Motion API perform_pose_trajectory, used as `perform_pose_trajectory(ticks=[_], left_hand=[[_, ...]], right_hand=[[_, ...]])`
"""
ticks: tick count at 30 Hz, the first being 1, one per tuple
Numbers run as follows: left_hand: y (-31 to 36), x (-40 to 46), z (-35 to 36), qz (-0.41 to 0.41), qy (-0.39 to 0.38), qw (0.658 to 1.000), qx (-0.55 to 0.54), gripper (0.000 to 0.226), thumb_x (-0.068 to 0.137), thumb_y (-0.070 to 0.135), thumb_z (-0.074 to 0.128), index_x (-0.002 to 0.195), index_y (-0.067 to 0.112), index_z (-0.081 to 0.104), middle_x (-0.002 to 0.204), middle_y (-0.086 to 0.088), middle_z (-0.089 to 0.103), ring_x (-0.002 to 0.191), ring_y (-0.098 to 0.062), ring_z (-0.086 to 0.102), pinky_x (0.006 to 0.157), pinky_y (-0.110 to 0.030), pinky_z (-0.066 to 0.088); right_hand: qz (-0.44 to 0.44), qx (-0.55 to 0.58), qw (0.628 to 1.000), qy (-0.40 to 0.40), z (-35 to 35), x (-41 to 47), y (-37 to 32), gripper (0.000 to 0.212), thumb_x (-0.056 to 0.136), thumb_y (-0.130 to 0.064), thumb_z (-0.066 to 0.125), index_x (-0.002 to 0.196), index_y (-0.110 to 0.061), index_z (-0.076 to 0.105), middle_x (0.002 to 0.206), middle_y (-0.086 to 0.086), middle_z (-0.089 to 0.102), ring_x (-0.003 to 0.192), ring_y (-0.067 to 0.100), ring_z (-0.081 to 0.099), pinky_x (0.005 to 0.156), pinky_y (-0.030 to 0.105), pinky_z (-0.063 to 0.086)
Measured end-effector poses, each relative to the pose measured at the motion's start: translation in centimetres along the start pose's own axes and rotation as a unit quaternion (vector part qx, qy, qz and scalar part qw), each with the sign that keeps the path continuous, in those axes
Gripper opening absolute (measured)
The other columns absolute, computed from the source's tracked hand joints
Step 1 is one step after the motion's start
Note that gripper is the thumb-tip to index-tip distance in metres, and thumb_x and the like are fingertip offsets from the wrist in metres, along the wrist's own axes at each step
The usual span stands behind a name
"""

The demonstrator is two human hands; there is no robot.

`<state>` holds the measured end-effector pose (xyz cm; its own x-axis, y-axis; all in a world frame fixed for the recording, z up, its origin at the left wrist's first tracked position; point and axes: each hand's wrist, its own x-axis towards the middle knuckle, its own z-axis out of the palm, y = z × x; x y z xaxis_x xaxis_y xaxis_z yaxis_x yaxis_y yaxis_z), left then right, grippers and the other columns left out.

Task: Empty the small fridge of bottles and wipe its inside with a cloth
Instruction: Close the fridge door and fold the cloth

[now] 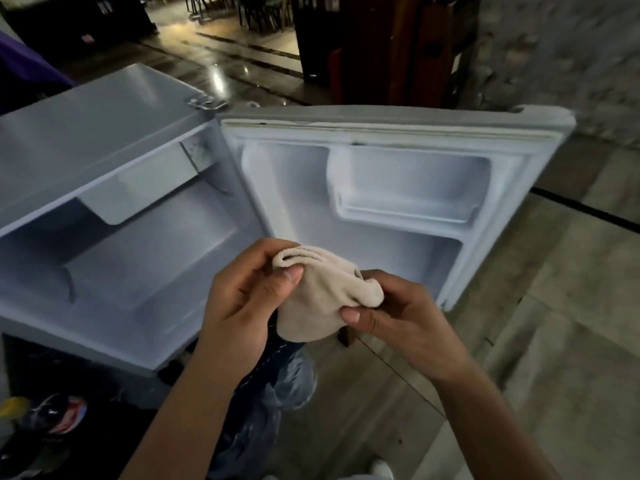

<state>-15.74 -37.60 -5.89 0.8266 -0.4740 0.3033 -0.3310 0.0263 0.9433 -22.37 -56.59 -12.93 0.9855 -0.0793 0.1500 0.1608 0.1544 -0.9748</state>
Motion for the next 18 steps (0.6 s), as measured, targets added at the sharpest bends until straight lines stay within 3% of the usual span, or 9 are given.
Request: perform_pose_trajectory(ticks=[2,4,7,10,12,14,16,18], left_hand=[[0.4,0.5,1.7,0.008,0.003,1.000,-0.005,0.013,0.088,0.028,0.057,0.084,0.033,0.069,0.078,0.011,0.064,0.077,-0.013,0.058,0.072,-0.033,0.045],[0.8,0.7,3.0,0.015,0.004,1.000,-0.012,0.014,0.087,0.029,0.058,0.083,0.035,0.070,0.078,0.011,0.066,0.078,-0.013,0.059,0.073,-0.034,0.045],[1.3,1.1,4.9,0.026,0.001,0.999,-0.033,0.014,0.086,0.029,0.059,0.085,0.035,0.072,0.082,0.008,0.068,0.081,-0.020,0.060,0.076,-0.041,0.044],[2.0,1.4,6.2,0.040,0.003,0.998,-0.056,0.014,0.085,0.027,0.059,0.088,0.031,0.073,0.084,0.005,0.070,0.084,-0.023,0.061,0.079,-0.043,0.044],[2.5,1.7,6.6,0.050,0.004,0.997,-0.050,0.015,0.086,0.027,0.059,0.089,0.030,0.073,0.085,0.005,0.071,0.085,-0.023,0.063,0.080,-0.043,0.045],[2.8,1.8,6.7,0.058,0.007,0.998,-0.039,0.014,0.086,0.029,0.060,0.090,0.030,0.074,0.087,0.004,0.072,0.087,-0.023,0.064,0.082,-0.042,0.046],[3.0,1.7,6.7,0.060,0.015,0.998,-0.031,0.014,0.085,0.030,0.060,0.089,0.030,0.074,0.086,0.006,0.072,0.087,-0.020,0.065,0.082,-0.039,0.048],[3.0,1.5,6.7,0.053,0.019,0.998,-0.030,0.014,0.084,0.030,0.060,0.087,0.031,0.074,0.084,0.008,0.072,0.084,-0.014,0.066,0.078,-0.029,0.051]], right_hand=[[-0.008,-0.024,1.000,0.013,-2.0,-1.1,-1.1,0.036,0.083,-0.015,0.077,0.117,-0.006,0.071,0.111,0.014,0.074,0.105,0.036,0.069,0.087,0.055,0.058],[-0.036,-0.097,0.993,0.050,-3.8,-1.8,-2.4,0.034,0.085,-0.022,0.076,0.117,-0.014,0.073,0.114,0.005,0.075,0.103,0.031,0.071,0.082,0.060,0.057],[-0.090,-0.213,0.968,0.101,-6.2,-2.7,-5.0,0.027,0.086,-0.023,0.076,0.114,-0.021,0.075,0.115,-0.008,0.075,0.100,0.021,0.072,0.072,0.051,0.058],[-0.129,-0.332,0.932,0.071,-8.3,-3.3,-7.6,0.031,0.085,-0.033,0.077,0.114,-0.023,0.075,0.121,-0.012,0.071,0.107,0.012,0.069,0.073,0.038,0.059],[-0.140,-0.425,0.891,0.071,-10.0,-3.1,-9.3,0.040,0.086,-0.045,0.073,0.122,-0.027,0.070,0.136,-0.013,0.062,0.122,0.006,0.060,0.090,0.036,0.057],[-0.180,-0.522,0.825,0.120,-11.5,-2.5,-11.1,0.047,0.090,-0.052,0.067,0.131,-0.029,0.063,0.150,-0.010,0.048,0.137,0.008,0.045,0.110,0.039,0.044],[-0.237,-0.585,0.756,0.173,-13.0,-1.2,-12.5,0.050,0.095,-0.050,0.063,0.137,-0.024,0.057,0.157,-0.002,0.039,0.146,0.017,0.033,0.118,0.040,0.032],[-0.236,-0.623,0.717,0.203,-14.5,0.6,-13.1,0.053,0.099,-0.051,0.054,0.144,-0.023,0.051,0.162,0.001,0.032,0.152,0.021,0.023,0.122,0.044,0.025]])
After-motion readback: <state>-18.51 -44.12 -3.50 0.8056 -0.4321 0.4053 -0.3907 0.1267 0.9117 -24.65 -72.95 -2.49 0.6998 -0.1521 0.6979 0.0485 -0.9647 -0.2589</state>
